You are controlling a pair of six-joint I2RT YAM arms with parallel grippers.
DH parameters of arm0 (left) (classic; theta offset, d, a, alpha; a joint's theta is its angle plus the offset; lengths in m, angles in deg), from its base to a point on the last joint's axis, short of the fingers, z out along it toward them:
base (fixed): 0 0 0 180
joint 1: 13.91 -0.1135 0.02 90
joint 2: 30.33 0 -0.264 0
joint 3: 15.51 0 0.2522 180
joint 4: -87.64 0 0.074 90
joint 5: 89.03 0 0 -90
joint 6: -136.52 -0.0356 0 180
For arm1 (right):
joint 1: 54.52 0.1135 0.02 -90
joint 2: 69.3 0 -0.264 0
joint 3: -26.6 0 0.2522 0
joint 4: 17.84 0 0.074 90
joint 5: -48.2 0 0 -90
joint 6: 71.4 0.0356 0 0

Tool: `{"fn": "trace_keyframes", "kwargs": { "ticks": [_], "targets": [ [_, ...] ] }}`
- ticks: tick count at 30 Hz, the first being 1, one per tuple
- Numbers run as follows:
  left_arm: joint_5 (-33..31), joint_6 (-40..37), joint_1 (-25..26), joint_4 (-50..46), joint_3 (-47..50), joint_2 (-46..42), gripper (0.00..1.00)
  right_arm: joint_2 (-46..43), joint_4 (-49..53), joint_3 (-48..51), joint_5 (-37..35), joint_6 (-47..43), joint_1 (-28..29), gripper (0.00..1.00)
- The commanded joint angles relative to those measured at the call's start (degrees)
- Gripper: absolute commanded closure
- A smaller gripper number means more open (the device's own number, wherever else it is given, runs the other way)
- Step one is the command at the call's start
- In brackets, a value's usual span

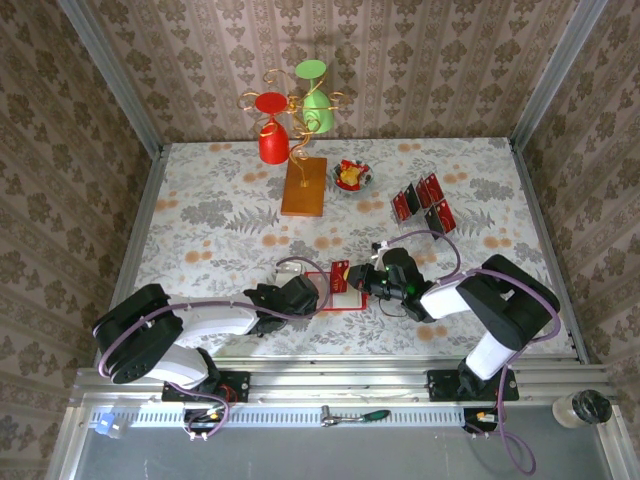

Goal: Put the credit cards into the card holder
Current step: Insert the credit card into the card slot.

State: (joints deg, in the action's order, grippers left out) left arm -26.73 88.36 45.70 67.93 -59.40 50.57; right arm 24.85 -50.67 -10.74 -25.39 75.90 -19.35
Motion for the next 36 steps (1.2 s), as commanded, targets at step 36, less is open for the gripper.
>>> {"fn": "trace_keyframes", "kwargs": {
  "ticks": [36],
  "targets": [
    [-1.4,0.9,0.6,-2.2,1.5,0.0,0.0,3.3,-1.0,0.5,2.2,-3.2,0.4,1.0]
  ]
}}
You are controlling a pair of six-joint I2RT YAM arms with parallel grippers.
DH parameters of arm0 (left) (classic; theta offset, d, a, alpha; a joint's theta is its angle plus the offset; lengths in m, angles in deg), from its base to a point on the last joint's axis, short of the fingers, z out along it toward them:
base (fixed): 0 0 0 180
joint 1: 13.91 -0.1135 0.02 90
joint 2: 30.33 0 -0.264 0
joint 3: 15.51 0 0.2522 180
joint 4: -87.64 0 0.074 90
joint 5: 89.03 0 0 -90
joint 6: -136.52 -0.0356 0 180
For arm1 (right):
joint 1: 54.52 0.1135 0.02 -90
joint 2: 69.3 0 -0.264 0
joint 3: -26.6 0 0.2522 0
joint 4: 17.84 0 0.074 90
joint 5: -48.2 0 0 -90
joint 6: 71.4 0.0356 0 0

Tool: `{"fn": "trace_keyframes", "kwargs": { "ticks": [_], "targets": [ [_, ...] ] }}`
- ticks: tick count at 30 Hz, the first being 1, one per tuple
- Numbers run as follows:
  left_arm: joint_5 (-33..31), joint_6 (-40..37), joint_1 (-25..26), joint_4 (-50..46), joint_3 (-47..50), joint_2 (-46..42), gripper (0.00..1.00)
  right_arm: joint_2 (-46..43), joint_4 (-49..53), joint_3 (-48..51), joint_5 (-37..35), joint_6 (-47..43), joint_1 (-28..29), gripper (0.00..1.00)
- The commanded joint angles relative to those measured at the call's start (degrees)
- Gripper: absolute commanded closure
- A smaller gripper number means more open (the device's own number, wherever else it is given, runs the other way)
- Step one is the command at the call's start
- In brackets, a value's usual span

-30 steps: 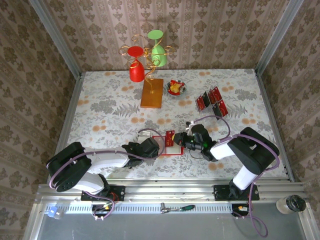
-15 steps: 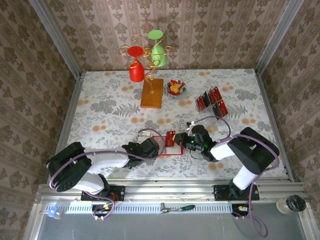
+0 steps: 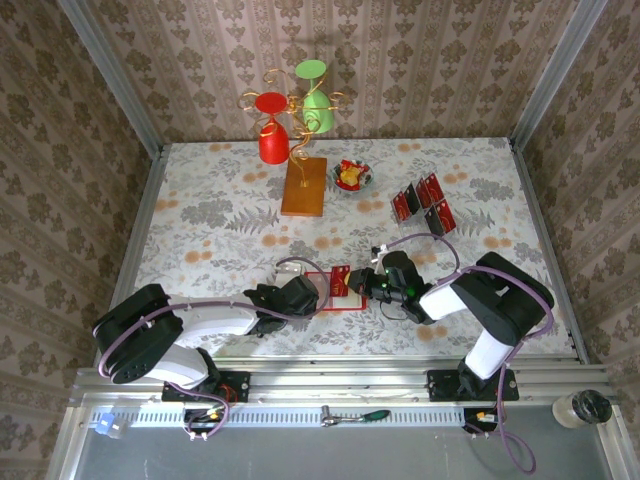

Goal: Put the credit cards into the card holder
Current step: Insert the credit card into the card slot.

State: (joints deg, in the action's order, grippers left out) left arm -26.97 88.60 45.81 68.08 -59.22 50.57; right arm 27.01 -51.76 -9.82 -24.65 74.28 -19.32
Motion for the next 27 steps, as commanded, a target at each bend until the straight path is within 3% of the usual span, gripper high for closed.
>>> {"fn": "trace_keyframes", "kwargs": {
  "ticks": [1,27],
  "targets": [
    [-1.1,0.6,0.4,-2.4,1.4,-0.1,0.0,1.2,0.0,-0.4,1.7,-1.5,0.4,1.0],
    [-1.2,0.7,0.4,-2.4,1.6,0.0,0.0,0.7,5.9,1.3,3.8,-0.8,1.2,1.0]
  ]
}}
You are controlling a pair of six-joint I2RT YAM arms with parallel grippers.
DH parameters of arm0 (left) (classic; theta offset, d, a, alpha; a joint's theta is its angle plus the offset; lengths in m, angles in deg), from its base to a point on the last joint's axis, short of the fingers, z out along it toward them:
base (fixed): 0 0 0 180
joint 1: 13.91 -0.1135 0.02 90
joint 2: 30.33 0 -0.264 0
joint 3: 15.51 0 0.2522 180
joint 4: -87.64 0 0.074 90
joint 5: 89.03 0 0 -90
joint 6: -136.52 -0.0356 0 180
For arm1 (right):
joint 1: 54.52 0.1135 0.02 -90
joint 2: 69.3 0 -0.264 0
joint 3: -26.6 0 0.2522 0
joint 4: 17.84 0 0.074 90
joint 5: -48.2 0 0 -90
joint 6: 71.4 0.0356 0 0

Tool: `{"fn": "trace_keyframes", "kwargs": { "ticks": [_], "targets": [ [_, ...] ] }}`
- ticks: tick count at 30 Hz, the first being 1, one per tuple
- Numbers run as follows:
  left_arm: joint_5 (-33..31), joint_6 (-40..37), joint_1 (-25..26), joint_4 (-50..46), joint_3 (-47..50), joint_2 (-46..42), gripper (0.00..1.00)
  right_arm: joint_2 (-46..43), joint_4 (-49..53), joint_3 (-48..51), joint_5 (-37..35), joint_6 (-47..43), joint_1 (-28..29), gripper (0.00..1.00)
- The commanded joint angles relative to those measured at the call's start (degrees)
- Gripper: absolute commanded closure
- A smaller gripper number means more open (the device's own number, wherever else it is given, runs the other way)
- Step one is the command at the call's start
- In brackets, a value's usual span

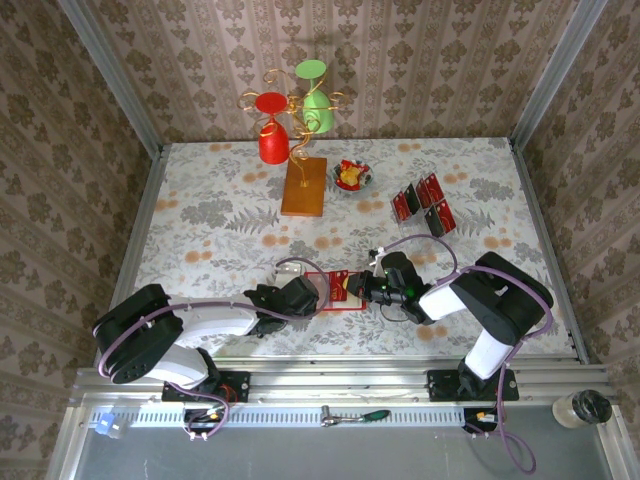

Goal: Put the credit cards into the card holder
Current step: Insert the credit card into the card slot.

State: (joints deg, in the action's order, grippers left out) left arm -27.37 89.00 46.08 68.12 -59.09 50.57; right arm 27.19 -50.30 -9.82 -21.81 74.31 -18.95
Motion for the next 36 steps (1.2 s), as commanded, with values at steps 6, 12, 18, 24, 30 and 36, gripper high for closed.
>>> {"fn": "trace_keyframes", "kwargs": {
  "ticks": [6,12,18,24,30,36],
  "targets": [
    [-0.8,0.3,0.2,-2.3,1.5,0.0,0.0,-0.7,6.2,1.9,0.7,-0.9,1.1,1.0],
    [-0.8,0.3,0.2,-2.3,1.5,0.1,0.0,-2.3,8.7,2.0,0.1,-1.3,1.2,1.0],
    [-0.8,0.4,0.1,-2.2,1.6,0.1,0.0,-2.1,10.1,1.7,0.1,-1.4,1.4,1.0],
    [-0.8,0.4,0.2,-2.2,1.7,0.0,0.0,-1.0,10.3,0.8,0.4,-1.4,1.7,1.0],
    [-0.8,0.3,0.2,-2.2,1.6,0.0,0.0,0.3,10.6,-0.6,0.7,-1.3,1.9,1.0],
    [-0.8,0.4,0.1,-2.3,1.7,-0.1,0.0,1.7,10.7,-2.0,1.4,-1.3,2.4,1.0]
  ]
}}
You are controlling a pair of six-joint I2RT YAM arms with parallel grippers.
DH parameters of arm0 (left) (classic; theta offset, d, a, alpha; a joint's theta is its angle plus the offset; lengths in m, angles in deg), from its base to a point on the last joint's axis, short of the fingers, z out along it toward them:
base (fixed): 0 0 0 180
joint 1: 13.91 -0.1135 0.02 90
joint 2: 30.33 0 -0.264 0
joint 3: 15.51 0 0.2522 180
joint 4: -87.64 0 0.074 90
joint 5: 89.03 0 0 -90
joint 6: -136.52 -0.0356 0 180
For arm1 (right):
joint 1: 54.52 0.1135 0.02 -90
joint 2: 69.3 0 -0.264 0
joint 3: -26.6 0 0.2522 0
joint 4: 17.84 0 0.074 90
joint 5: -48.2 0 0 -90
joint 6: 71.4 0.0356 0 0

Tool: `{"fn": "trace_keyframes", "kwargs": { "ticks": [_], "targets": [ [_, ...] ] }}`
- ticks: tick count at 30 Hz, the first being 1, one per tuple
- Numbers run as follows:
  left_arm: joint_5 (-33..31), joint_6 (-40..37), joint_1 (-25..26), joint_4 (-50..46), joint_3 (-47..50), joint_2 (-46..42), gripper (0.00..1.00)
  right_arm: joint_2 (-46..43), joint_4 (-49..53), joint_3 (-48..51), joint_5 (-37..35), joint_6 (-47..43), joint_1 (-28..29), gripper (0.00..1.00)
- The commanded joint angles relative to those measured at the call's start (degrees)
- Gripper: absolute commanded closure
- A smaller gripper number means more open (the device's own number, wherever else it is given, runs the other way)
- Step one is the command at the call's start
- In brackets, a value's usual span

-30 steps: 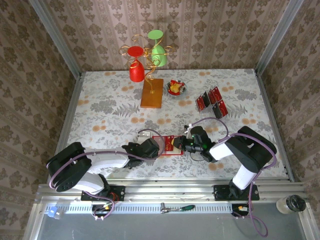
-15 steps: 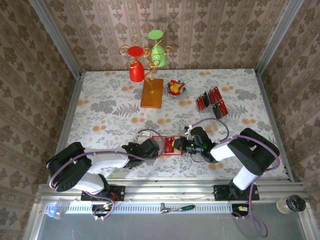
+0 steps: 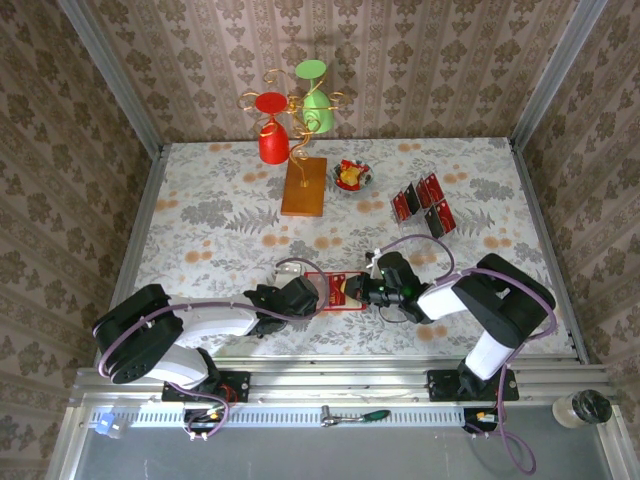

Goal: Put the credit cards into the card holder
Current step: Insert the credit card into the card slot.

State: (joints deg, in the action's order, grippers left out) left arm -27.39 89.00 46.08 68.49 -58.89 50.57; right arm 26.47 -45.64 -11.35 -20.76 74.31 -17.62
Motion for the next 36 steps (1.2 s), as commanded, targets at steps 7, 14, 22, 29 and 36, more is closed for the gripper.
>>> {"fn": "trace_keyframes", "kwargs": {
  "ticks": [7,14,22,29,36],
  "targets": [
    [-0.9,0.4,0.1,-2.6,1.6,-0.7,0.0,0.6,12.1,-2.7,1.2,-3.9,1.2,0.79],
    [-0.8,0.5,0.2,-1.9,2.1,-0.7,0.0,-8.7,33.1,-9.5,-3.4,-13.0,-0.1,0.55],
    [-0.9,0.7,0.1,-1.6,2.2,-0.8,0.0,-7.8,40.8,-16.2,-3.2,-17.5,-0.4,0.9],
    [-0.9,0.4,0.2,-1.6,2.6,-1.2,0.0,-3.5,41.0,-19.2,-2.4,-17.8,0.7,0.99],
    [-0.8,0.4,0.2,-0.9,2.9,-1.3,0.0,0.6,40.4,-20.8,-2.2,-17.3,1.9,1.0]
  ]
}}
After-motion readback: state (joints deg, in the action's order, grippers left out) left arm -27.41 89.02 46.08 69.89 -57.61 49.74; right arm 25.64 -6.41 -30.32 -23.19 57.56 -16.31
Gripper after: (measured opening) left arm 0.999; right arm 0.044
